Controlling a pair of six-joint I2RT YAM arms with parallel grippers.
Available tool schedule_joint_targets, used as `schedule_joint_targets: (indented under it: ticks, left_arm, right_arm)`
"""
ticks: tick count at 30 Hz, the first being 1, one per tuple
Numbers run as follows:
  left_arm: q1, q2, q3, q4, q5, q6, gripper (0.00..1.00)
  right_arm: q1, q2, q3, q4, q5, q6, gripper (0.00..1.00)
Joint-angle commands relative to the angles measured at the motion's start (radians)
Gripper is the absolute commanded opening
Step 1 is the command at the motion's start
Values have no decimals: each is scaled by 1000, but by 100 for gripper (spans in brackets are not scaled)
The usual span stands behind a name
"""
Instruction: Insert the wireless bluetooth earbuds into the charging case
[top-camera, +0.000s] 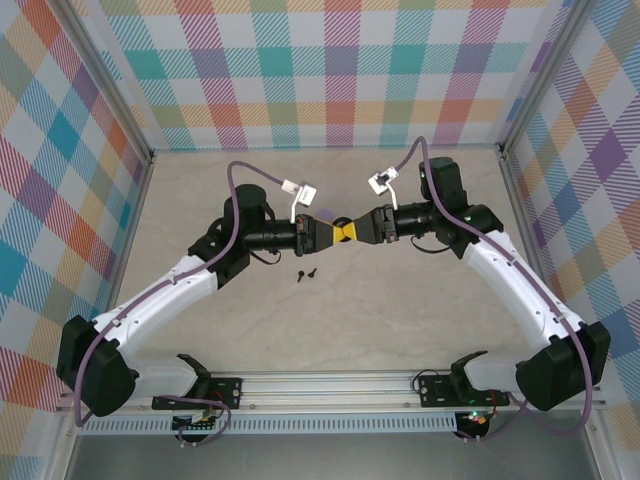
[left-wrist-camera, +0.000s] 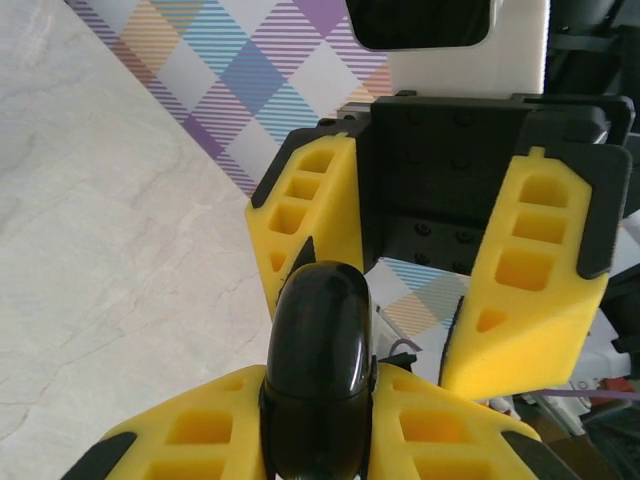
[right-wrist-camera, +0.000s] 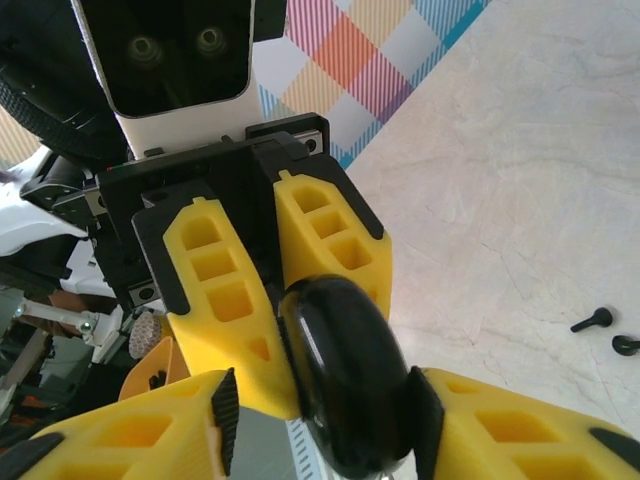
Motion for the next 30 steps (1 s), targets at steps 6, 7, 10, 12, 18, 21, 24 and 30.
schedule_joint_targets:
  ticks: [6,7,10,12,18,21,24,30]
  left_arm:
    - [-13,-60,-62,121,-76,291,14]
    - [-14,-69,-70,131,-83,331,14]
    - [-18,-85,-72,124,-86,417,13]
    - [-19,-92,-67,112,-83,445,12]
    - [-24,-98,-68,109,-68,466,12]
    - [-31,-100,-71,110,-59,472,11]
    - [-36,-104,-71,102,-53,487,11]
    - [-44,-110,-73,77,-43,525,9]
  right_arm:
    - [25,-22,68,-98,134,-40,56]
    - [29,-23,71,-103,143,-43,57]
    - [40,-21,84,-123,159,-54,58]
    - [47,-17,92,-135,171,-61,58]
    - [65,-5,103,-144,183,-70,59]
    - [68,-1,107,-145,197,-69,59]
    - [68,-3,109,-141,224,-61,59]
    - [68,-21,107,-135,318,-43,60]
